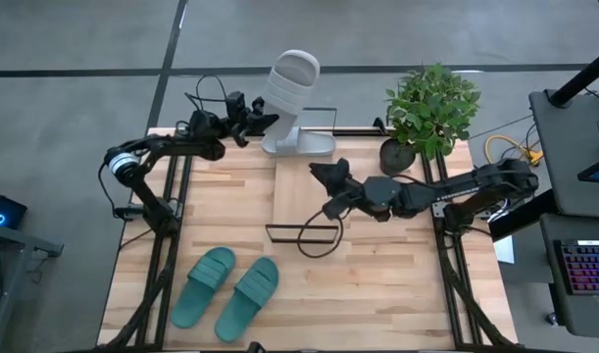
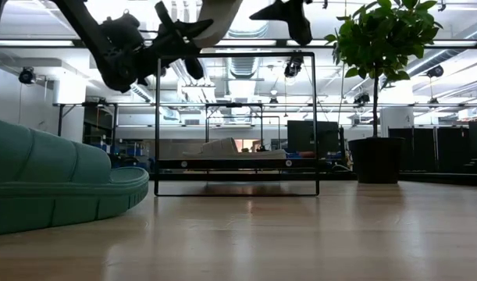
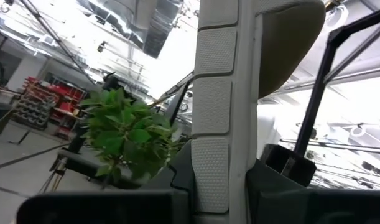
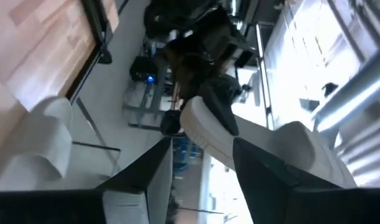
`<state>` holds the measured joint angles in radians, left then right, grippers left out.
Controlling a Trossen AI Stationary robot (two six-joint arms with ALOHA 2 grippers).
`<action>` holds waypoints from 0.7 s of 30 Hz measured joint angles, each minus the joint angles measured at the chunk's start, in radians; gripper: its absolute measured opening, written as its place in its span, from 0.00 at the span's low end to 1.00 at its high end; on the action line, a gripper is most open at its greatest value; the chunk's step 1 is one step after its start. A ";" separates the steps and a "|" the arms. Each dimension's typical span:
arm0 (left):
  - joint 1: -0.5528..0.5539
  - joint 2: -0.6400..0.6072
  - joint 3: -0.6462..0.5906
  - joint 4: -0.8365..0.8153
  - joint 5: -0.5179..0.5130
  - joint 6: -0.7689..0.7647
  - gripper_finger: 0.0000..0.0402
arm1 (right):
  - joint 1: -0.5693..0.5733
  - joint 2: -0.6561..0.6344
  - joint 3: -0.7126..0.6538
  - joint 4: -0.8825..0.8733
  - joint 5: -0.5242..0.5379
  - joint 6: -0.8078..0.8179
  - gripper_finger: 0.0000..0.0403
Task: Pick and place slides into the shelf
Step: Put the gray slipper on the shelf
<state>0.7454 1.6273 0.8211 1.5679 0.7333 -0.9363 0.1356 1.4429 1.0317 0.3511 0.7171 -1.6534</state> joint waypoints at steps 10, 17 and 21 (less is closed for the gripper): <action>-0.026 0.001 -0.003 -0.008 0.000 0.027 0.10 | -0.074 0.006 0.027 0.005 -0.219 -0.117 0.47; -0.041 0.001 0.001 -0.015 -0.017 0.107 0.09 | -0.146 0.052 0.035 0.117 -0.230 -0.166 0.47; -0.041 0.001 0.001 -0.048 -0.035 0.138 0.09 | -0.150 0.057 0.061 0.271 -0.223 -0.052 0.47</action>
<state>0.7048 1.6283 0.8223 1.5199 0.6985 -0.7979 -0.0140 1.4998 1.0926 0.6220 0.4941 -1.7055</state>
